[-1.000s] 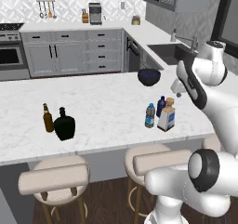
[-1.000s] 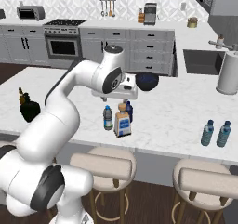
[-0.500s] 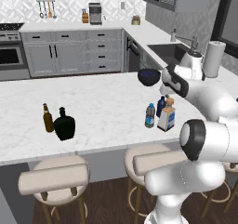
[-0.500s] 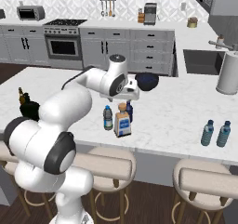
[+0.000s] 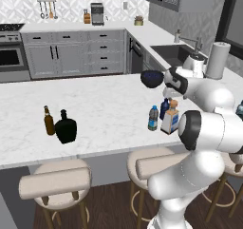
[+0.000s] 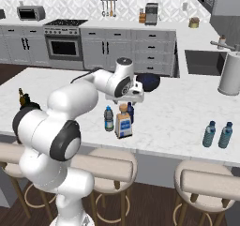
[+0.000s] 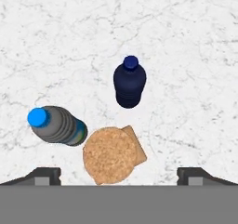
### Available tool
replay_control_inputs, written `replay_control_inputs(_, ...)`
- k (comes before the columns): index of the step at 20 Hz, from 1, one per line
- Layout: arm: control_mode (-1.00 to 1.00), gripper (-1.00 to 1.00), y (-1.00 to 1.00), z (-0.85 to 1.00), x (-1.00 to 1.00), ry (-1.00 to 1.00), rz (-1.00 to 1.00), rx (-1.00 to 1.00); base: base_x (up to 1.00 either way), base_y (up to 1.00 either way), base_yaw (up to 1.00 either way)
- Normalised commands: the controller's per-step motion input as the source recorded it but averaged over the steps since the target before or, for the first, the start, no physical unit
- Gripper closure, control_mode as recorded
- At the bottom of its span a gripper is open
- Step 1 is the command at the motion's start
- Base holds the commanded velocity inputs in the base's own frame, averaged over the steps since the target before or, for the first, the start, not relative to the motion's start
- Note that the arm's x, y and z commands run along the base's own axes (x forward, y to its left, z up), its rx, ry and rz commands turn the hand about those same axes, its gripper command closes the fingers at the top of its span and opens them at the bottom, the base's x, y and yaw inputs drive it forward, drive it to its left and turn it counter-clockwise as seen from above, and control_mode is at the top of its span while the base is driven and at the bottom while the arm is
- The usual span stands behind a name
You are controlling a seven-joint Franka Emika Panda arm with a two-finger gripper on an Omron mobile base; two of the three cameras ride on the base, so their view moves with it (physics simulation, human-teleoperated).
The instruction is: Move the plastic bottles in the middle to the plastics group, and the glass bottles in the middle to the glass group.
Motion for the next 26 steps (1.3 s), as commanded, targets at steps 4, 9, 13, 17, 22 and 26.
replay_control_inputs(4, -1.0, -1.0, 0.11, -0.27, 0.0, 0.01, 0.0, -0.01, 0.0, 0.0, 0.0)
replay_control_inputs(9, -1.0, -1.0, 0.16, -0.2, 0.0, 0.0, 0.0, -0.02, 0.0, 0.0, 0.0)
replay_control_inputs(13, -1.0, -1.0, 0.04, -0.23, 0.0, 0.0, 0.0, 0.0, 0.0, 0.0, 0.0)
replay_control_inputs(17, -1.0, -1.0, 0.0, -0.13, 0.03, 0.0, 0.0, 0.0, 0.0, 0.0, 0.0)
replay_control_inputs(22, -1.0, -1.0, 0.0, 0.0, 0.18, 0.0, 0.0, 0.0, 0.0, 0.0, 0.0)
replay_control_inputs(26, -1.0, 1.0, 0.0, 0.0, 0.13, 0.0, 0.0, 0.0, 0.0, 0.0, 0.0)
